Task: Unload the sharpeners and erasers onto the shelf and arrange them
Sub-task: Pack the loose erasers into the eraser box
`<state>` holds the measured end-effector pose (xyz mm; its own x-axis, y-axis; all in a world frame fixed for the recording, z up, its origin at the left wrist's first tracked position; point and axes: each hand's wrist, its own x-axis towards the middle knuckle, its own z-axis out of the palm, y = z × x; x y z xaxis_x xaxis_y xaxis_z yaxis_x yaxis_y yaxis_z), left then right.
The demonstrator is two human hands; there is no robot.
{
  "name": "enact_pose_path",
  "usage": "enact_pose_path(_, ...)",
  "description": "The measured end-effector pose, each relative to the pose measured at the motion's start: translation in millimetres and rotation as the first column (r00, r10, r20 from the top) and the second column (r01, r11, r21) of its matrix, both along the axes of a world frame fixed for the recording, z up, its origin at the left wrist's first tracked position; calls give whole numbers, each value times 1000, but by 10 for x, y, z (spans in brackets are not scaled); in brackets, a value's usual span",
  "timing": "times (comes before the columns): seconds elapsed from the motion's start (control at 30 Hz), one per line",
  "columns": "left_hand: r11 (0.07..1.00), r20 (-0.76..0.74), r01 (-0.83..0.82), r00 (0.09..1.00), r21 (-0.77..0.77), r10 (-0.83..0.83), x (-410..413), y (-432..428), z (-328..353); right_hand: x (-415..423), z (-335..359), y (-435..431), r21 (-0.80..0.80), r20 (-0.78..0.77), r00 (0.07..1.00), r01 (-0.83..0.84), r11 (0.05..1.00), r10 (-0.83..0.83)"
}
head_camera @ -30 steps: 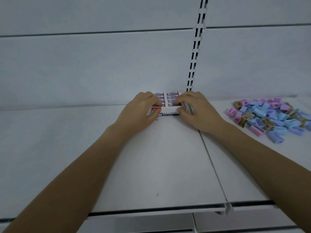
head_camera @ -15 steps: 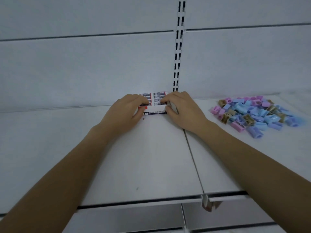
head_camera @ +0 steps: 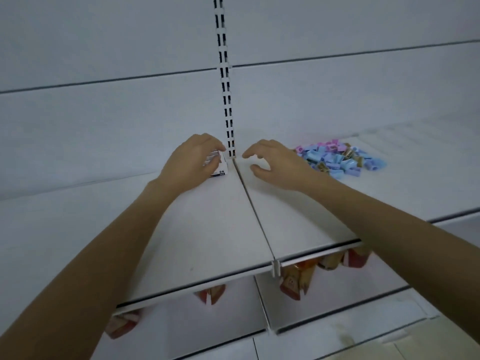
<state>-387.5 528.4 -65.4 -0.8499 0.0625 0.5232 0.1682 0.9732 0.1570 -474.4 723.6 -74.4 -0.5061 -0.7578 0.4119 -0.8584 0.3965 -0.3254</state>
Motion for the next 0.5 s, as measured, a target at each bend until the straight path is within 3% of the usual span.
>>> enact_pose_path(0.17, 981, 190, 149, 967, 123, -171, -190, 625, 22, -236, 149, 626, -13, 23, 993, 117, 993, -117)
enact_pose_path(0.27, 975, 314, 198, 923, 105, -221, -312, 975, -35, -386, 214, 923, 49, 30, 986, 160, 986, -161)
enact_pose_path(0.4, 989, 370, 113, 919, 94, -140, -537, 1257, -30, -512, 243, 1090, 311, 13, 999, 41, 950, -48)
enact_pose_path(0.5, 993, 377, 39, 923, 111, -78, -669, 1385, -24, -623, 218, 1162, 381, 47, 998, 23, 924, -44)
